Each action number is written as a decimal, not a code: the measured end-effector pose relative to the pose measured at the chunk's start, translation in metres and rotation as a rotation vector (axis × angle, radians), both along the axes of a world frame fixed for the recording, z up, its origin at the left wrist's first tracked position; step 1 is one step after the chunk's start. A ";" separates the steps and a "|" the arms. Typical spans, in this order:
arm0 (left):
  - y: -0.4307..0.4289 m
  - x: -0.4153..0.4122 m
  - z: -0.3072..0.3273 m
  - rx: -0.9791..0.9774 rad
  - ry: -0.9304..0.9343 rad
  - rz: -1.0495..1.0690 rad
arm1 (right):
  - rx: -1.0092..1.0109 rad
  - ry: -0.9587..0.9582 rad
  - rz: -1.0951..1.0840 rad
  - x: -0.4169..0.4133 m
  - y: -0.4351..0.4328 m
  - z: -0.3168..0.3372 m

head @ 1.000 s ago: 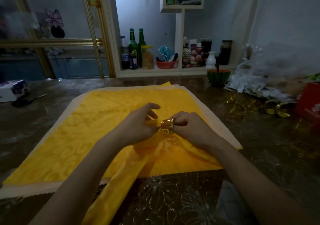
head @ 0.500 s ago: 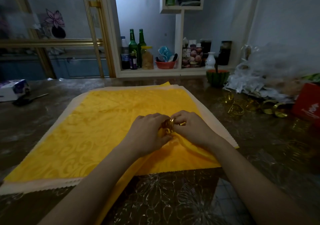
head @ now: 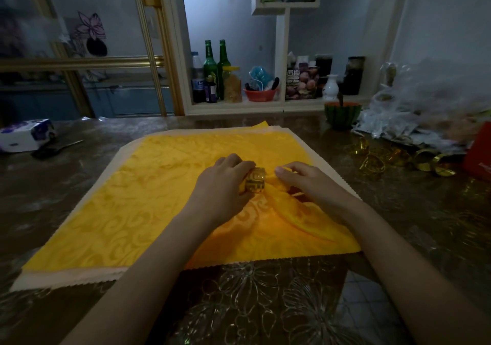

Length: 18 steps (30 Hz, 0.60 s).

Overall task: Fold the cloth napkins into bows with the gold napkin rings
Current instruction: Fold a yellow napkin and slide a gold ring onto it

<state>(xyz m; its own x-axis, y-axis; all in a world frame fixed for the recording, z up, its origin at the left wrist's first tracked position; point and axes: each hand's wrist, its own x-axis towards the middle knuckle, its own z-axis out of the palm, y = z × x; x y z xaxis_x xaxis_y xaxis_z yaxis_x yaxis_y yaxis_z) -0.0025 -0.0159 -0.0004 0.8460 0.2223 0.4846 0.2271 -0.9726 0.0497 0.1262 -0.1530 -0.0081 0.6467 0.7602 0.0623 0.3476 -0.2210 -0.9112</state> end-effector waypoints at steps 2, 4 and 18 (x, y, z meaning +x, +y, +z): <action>-0.002 0.000 -0.002 0.005 -0.027 -0.055 | -0.041 -0.038 -0.003 -0.002 0.001 0.001; -0.005 0.000 -0.001 -0.162 -0.091 -0.088 | 0.037 0.053 -0.048 -0.001 -0.001 0.004; -0.019 0.000 0.012 -1.522 -0.243 -0.040 | 0.427 0.510 -0.125 -0.006 0.004 0.006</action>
<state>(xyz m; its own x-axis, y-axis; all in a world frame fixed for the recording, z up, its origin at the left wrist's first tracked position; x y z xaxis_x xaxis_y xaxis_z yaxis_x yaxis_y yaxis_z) -0.0029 -0.0346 0.0115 0.8002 0.5977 -0.0495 0.0424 0.0260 0.9988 0.1205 -0.1490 -0.0024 0.7564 0.6541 0.0042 -0.1541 0.1844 -0.9707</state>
